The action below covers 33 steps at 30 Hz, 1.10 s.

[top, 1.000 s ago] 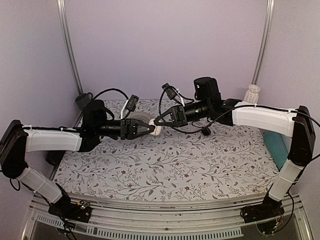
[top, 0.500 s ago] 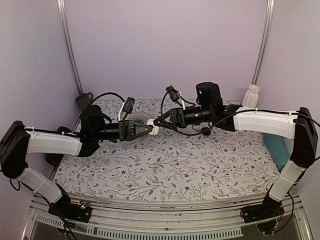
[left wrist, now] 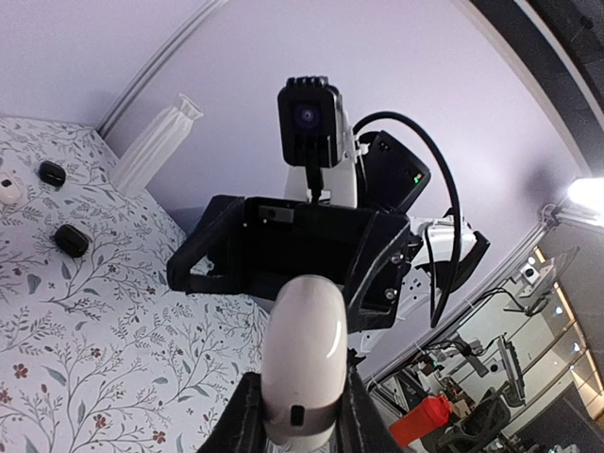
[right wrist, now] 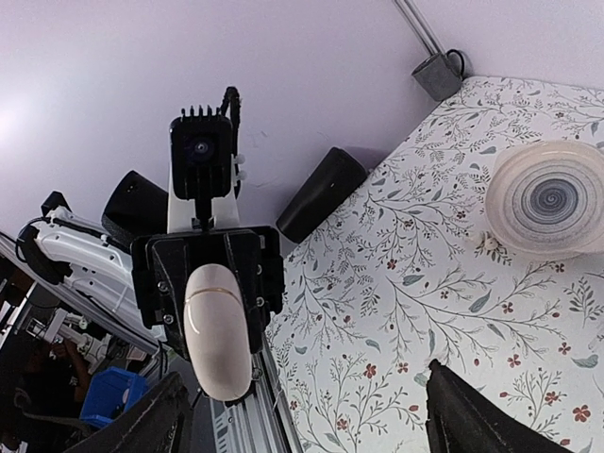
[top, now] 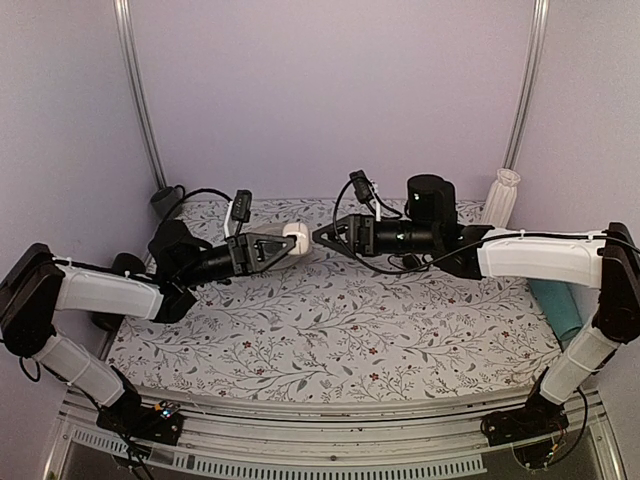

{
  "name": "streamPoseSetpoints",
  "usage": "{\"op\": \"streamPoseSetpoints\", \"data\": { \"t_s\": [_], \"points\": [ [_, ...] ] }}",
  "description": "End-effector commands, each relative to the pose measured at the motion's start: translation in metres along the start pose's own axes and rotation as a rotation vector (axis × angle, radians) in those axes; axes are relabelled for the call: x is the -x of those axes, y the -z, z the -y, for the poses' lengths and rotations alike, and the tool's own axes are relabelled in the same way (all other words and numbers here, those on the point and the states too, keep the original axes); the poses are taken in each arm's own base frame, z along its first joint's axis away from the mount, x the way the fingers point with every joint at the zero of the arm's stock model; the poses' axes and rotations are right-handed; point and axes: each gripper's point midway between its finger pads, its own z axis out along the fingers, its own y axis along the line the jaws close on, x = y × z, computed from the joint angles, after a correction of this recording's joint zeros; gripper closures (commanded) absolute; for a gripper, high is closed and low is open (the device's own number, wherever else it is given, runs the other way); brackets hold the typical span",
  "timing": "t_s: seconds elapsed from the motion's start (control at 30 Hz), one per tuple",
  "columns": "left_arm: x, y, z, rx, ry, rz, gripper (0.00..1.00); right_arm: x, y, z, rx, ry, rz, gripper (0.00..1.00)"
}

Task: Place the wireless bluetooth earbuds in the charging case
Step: Open the charging case.

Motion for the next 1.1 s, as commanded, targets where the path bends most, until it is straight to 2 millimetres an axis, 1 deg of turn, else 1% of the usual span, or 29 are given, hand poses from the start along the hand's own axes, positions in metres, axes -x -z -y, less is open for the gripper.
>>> {"op": "streamPoseSetpoints", "data": {
  "t_s": [0.0, 0.1, 0.2, 0.33, 0.53, 0.63, 0.73, 0.83, 0.97, 1.0, 1.07],
  "points": [
    [0.019, 0.005, 0.014, -0.059, -0.018, 0.08, 1.0, 0.02, -0.002, -0.016, 0.008, 0.012, 0.077, 0.14],
    [0.021, 0.005, 0.016, -0.064, -0.017, 0.093, 1.0, 0.021, -0.002, -0.012, -0.016, -0.001, 0.093, 0.14],
    [0.024, 0.007, 0.018, -0.067, -0.021, 0.103, 1.0, 0.022, -0.002, -0.013, -0.017, -0.007, 0.1, 0.14],
    [0.024, 0.006, 0.018, -0.065, -0.024, 0.099, 1.0, 0.024, -0.005, -0.019, 0.007, 0.001, 0.098, 0.14],
    [0.023, 0.006, 0.011, -0.055, -0.012, 0.094, 1.0, 0.026, -0.008, -0.036, 0.026, 0.051, 0.107, 0.14],
    [0.023, 0.004, 0.011, -0.065, -0.003, 0.086, 1.0, 0.024, -0.012, -0.037, 0.02, 0.064, 0.106, 0.14],
    [0.023, 0.002, 0.015, -0.09, 0.004, 0.077, 1.0, 0.017, -0.02, -0.031, 0.006, 0.05, 0.077, 0.14],
    [0.023, 0.001, 0.018, -0.109, 0.01, 0.076, 1.0, 0.014, -0.023, -0.023, -0.013, 0.031, 0.073, 0.14],
    [0.024, 0.003, 0.022, -0.127, 0.006, 0.079, 1.0, 0.005, -0.027, -0.007, -0.067, -0.012, 0.057, 0.14],
    [0.024, 0.003, 0.023, -0.129, 0.004, 0.079, 1.0, 0.015, -0.028, -0.013, -0.061, -0.006, 0.073, 0.14],
    [0.025, 0.004, 0.026, -0.133, -0.002, 0.081, 1.0, 0.013, -0.029, -0.008, -0.071, -0.021, 0.064, 0.14]
  ]
}}
